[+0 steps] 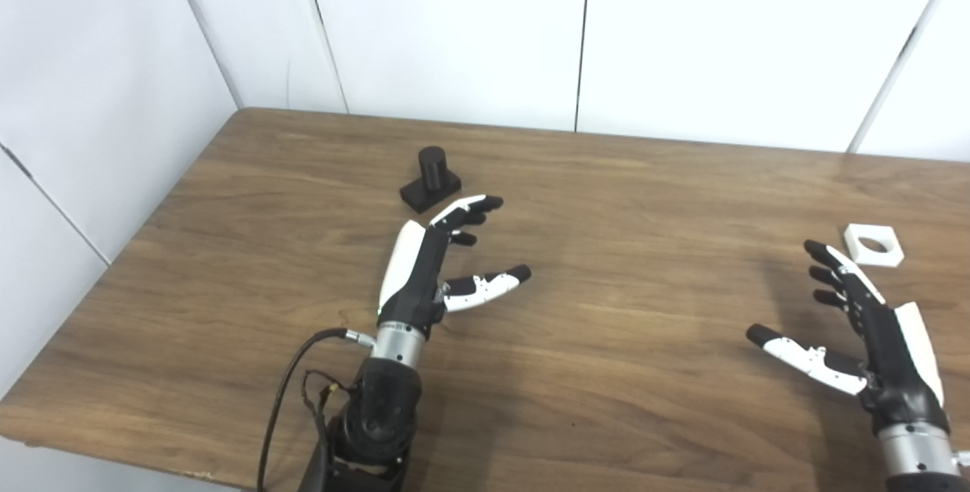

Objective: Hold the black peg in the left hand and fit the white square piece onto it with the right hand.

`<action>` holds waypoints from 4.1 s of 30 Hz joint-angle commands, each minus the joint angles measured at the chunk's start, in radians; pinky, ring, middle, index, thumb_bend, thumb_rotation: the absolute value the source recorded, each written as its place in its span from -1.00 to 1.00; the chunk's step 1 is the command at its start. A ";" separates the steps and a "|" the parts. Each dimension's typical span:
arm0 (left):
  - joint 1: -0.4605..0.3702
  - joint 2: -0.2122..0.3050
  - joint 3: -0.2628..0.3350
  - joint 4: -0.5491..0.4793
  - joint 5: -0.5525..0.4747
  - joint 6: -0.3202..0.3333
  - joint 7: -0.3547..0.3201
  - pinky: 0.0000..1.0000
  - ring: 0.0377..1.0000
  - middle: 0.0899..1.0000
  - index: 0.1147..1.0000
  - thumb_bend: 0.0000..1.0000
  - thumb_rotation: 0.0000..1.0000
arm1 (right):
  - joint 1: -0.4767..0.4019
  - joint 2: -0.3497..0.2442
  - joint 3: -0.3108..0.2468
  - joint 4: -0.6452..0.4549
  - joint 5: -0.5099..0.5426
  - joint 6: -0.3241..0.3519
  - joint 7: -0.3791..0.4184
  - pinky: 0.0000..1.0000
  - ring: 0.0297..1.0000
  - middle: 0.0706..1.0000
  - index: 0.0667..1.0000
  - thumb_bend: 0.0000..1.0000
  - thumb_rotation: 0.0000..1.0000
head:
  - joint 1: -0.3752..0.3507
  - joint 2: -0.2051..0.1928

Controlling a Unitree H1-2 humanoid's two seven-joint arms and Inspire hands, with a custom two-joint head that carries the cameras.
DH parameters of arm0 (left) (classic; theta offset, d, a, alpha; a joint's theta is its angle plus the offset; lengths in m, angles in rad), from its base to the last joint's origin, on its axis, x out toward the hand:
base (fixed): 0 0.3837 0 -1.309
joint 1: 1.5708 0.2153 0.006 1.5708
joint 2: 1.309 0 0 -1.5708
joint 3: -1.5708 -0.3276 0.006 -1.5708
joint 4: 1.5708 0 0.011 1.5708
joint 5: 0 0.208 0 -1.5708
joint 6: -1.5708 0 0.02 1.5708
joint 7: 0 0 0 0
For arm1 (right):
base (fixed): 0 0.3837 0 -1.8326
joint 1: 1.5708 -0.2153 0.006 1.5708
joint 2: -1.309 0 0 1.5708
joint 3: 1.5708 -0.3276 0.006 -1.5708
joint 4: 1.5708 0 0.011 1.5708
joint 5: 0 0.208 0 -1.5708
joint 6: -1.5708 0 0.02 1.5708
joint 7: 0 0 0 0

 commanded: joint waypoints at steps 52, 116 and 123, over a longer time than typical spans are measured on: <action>-0.161 0.113 0.056 0.008 0.129 0.062 0.078 0.60 0.78 0.77 0.63 0.35 -0.58 | -0.028 -0.018 -0.021 0.003 0.031 -0.045 -0.001 0.60 0.73 0.78 0.71 0.57 -0.39 | 0.007 0.006; -0.319 0.269 0.015 0.321 0.145 0.154 0.130 1.00 0.92 0.83 0.58 0.62 -0.18 | -0.008 -0.015 -0.028 -0.051 0.031 -0.006 0.013 0.58 0.70 0.79 0.67 0.54 -0.45 | -0.019 0.006; -0.333 0.273 -0.005 0.361 0.152 0.169 0.147 0.98 0.94 0.86 0.56 0.63 -0.21 | -0.008 -0.017 -0.030 -0.045 0.035 -0.014 0.012 0.57 0.70 0.78 0.67 0.53 -0.46 | -0.019 0.005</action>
